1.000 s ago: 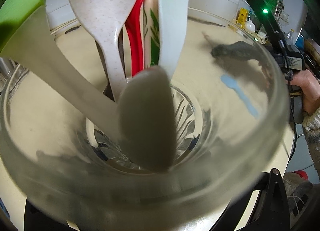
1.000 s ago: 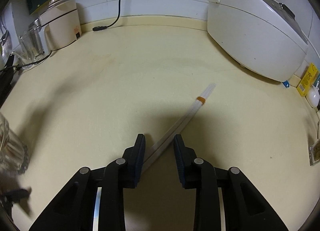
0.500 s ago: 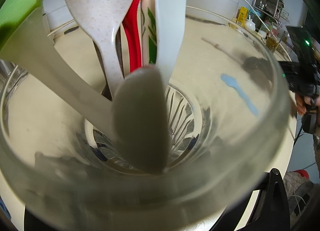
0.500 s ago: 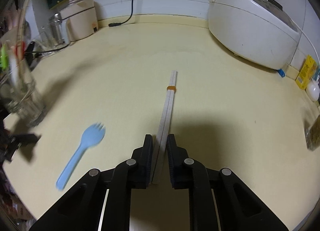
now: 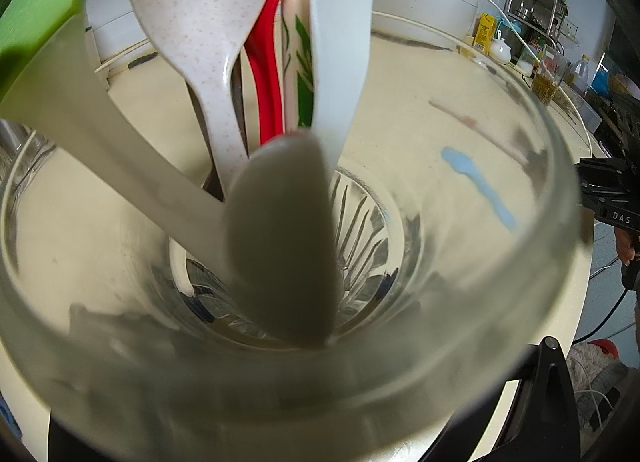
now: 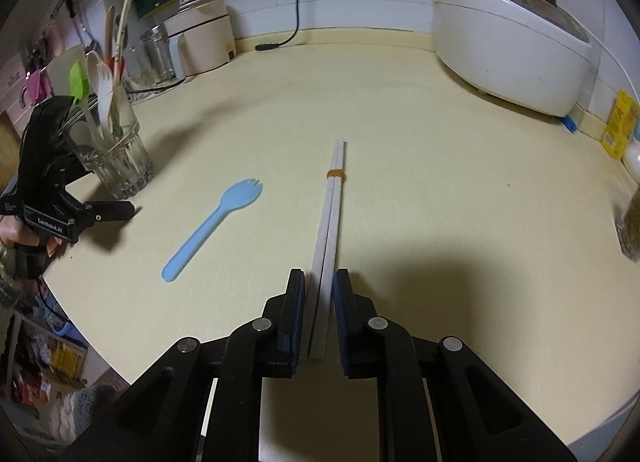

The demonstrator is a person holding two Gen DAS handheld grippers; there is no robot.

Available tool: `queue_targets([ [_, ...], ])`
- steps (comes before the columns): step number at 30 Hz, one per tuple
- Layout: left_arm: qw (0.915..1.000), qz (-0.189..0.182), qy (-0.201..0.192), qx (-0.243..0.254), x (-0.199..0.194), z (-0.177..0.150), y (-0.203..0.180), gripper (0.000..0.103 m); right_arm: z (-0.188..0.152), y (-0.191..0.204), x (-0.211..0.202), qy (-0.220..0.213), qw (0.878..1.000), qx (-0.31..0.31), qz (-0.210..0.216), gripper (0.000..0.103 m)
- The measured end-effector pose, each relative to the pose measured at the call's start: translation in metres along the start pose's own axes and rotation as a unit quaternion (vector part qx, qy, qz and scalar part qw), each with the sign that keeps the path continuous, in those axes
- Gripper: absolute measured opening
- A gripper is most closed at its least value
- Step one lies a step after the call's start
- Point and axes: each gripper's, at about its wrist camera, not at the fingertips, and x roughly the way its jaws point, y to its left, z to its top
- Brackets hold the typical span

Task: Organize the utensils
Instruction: 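Align the right gripper along the chopsticks and close on them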

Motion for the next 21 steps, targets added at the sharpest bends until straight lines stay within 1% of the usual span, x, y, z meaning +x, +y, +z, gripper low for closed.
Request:
queue_targets([
  [5,1.0,0.0,0.0,0.0,0.0,0.0,0.0,0.102,0.007,0.0,0.005,0.003,1.0,0.004,-0.013,0.016],
  [10,1.0,0.0,0.0,0.0,0.0,0.0,0.0,0.102,0.029,-0.002,0.022,0.009,1.0,0.012,-0.023,0.019],
  [14,1.0,0.0,0.0,0.0,0.0,0.0,0.0,0.102,0.051,-0.001,0.042,0.006,0.999,0.01,-0.05,0.027],
  [15,1.0,0.0,0.0,0.0,0.0,0.0,0.0,0.102,0.054,-0.001,0.045,0.006,0.999,0.009,-0.051,0.029],
  [19,1.0,0.0,0.0,0.0,0.0,0.0,0.0,0.102,0.064,0.006,0.055,0.006,0.998,-0.003,-0.065,0.03],
  [21,1.0,-0.001,-0.001,-0.001,-0.002,0.0,0.002,0.102,0.068,0.007,0.059,0.005,0.998,-0.007,-0.065,0.032],
])
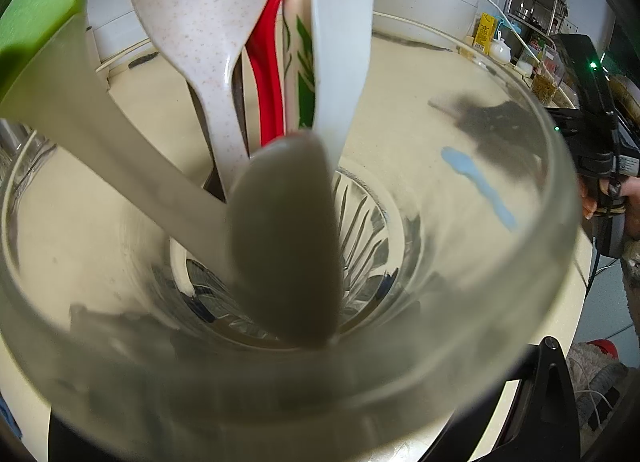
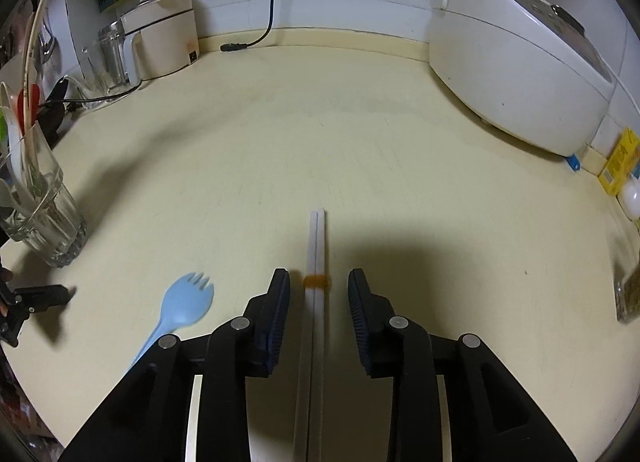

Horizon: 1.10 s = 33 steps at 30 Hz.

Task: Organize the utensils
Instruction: 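Align the right gripper along the chopsticks and close on them, then lift the chopsticks with the right gripper and carry them over the glass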

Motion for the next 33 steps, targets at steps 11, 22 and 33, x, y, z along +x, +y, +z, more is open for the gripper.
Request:
queue_targets([
  [11,1.0,0.002,0.001,0.001,0.001,0.002,0.0,0.102,0.004,0.003,0.005,0.001,1.0,-0.009,0.001,0.033],
  [22,1.0,0.002,0.001,0.001,0.001,0.002,-0.001,0.102,0.006,0.007,0.007,0.003,1.0,-0.016,0.009,0.022],
  [33,1.0,-0.001,0.0,-0.001,0.003,0.004,-0.001,0.102,0.011,0.01,0.011,0.003,1.0,-0.014,0.01,0.012],
])
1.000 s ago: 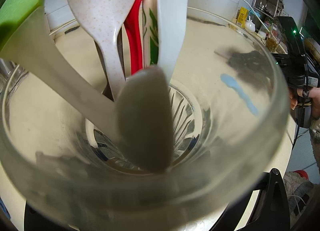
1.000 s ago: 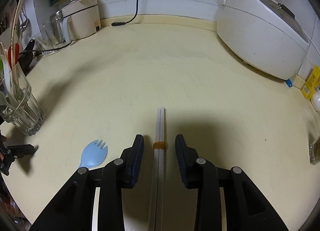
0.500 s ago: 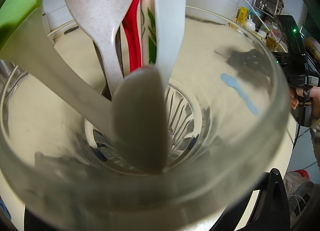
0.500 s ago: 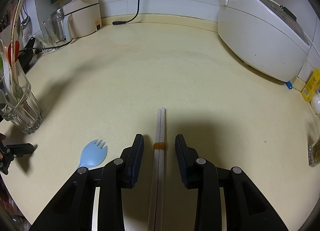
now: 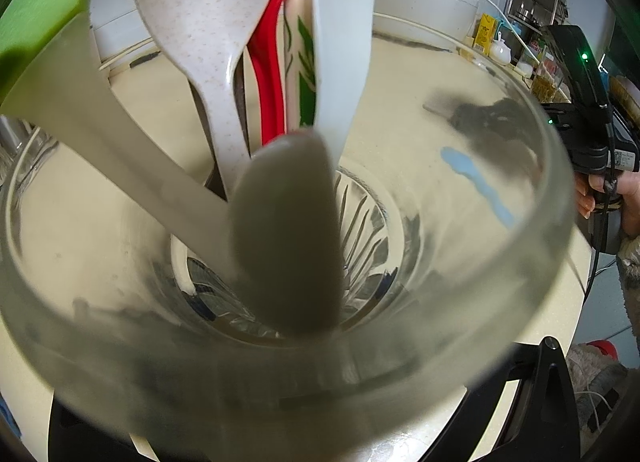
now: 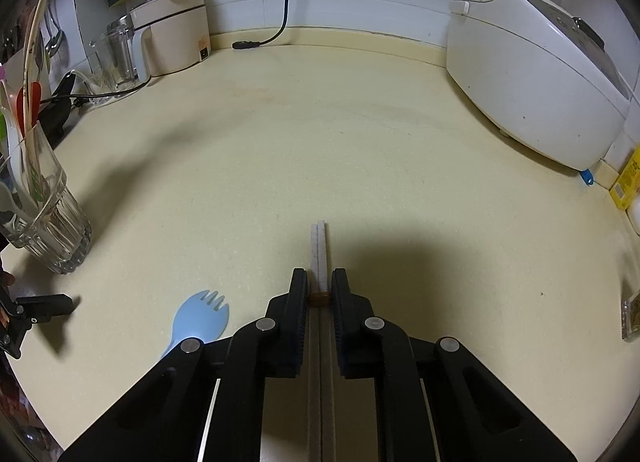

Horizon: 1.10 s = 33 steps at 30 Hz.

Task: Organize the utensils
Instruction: 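Lift the chopsticks with the right gripper and carry them over the glass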

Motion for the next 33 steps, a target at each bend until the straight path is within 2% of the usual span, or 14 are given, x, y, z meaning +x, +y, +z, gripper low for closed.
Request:
queue_targets([
  [7,1.0,-0.001,0.0,-0.001,-0.002,-0.002,0.005,0.102,0.0,-0.004,-0.002,-0.001,1.0,0.007,0.007,0.012],
  [10,1.0,0.0,0.0,0.0,-0.003,-0.003,0.006,0.102,-0.002,-0.013,-0.005,-0.005,0.999,0.036,0.029,0.011],
  [17,1.0,0.001,0.0,0.001,-0.003,-0.003,0.005,0.102,-0.006,-0.017,-0.044,-0.075,0.994,0.047,0.067,0.011],
  [23,1.0,0.003,0.001,0.002,-0.001,-0.002,0.003,0.102,0.0,-0.015,-0.085,-0.134,0.984,0.055,0.099,0.011],
  [33,1.0,0.003,0.001,0.002,-0.001,-0.002,0.003,0.102,0.018,0.004,-0.139,-0.205,0.973,0.037,0.104,0.011],
])
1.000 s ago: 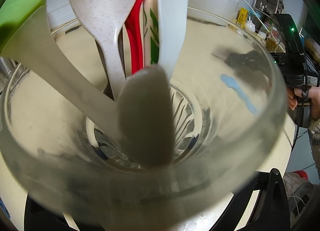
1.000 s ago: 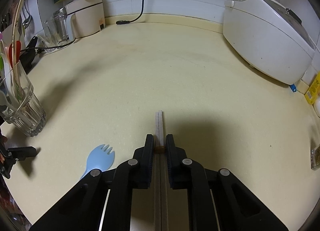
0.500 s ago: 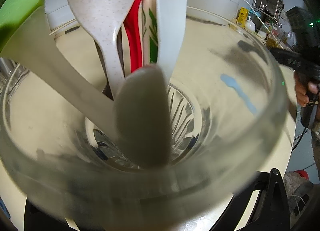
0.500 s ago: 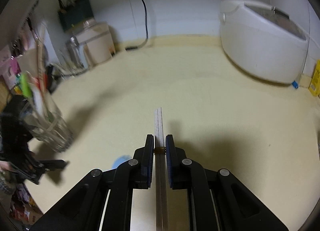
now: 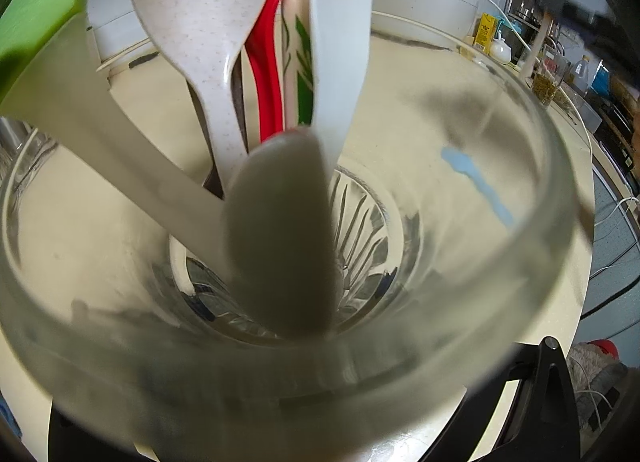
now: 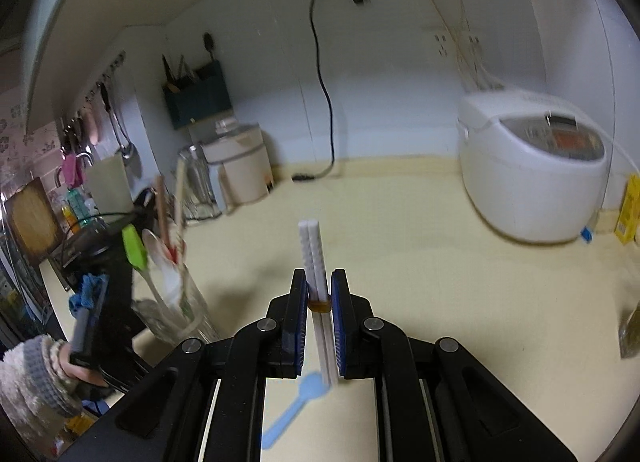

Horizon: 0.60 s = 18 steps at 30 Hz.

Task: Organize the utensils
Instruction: 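Lift the chopsticks with the right gripper and carry them over the glass, then lower the chopsticks into the glass, open and withdraw the right gripper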

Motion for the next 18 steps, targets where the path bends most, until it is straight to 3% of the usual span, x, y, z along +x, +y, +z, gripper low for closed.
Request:
queue_targets([
  [7,1.0,0.0,0.0,0.0,0.0,0.0,0.0,0.102,0.04,0.03,-0.011,-0.045,0.998,-0.01,0.043,0.011],
  [15,1.0,0.001,0.0,0.001,0.0,0.0,0.0,0.102,0.083,0.091,-0.012,-0.098,0.987,-0.039,0.121,0.011],
  [18,1.0,0.001,0.0,0.001,0.0,0.0,0.0,0.102,0.089,0.112,-0.004,-0.1,0.984,-0.048,0.142,0.011],
])
